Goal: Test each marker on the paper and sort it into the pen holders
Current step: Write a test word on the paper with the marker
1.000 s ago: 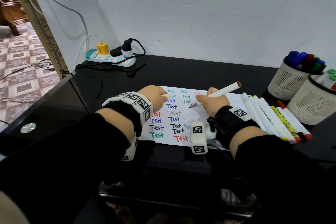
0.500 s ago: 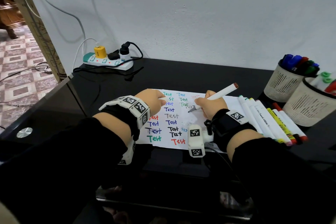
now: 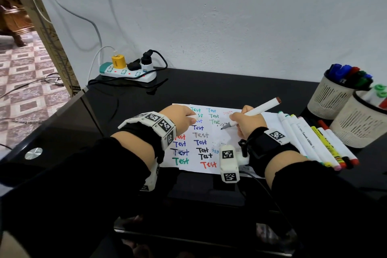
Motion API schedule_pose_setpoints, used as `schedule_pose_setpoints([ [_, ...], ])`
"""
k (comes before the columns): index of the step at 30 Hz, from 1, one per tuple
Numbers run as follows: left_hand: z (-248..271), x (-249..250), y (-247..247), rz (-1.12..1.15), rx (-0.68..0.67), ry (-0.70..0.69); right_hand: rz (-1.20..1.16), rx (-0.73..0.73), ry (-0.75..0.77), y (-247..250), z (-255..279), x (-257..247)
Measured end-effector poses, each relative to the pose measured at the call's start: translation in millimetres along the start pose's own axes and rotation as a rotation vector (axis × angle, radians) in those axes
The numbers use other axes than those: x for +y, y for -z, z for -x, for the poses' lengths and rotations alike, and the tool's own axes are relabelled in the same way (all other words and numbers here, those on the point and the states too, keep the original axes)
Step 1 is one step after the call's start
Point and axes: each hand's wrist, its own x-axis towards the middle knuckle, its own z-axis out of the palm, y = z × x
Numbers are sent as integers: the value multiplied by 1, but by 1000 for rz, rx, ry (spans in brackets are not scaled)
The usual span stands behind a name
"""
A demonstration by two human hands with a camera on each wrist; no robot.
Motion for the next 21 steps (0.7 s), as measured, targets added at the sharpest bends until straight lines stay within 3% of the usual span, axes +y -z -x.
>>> schedule_pose_setpoints([
  [4,0,-2,-4,106,-2,-42,-163,-86,-72,3,2,-11],
  [9,1,2,-6,383,-33,-80,-284,-178,-3,0,7,-34],
  [15,3,1,-6,357,-27,-173,-248,-228,42,-9,18,-47],
  [21,3,2,-6,410,2,-200,-184,-367,73,-12,26,-52],
])
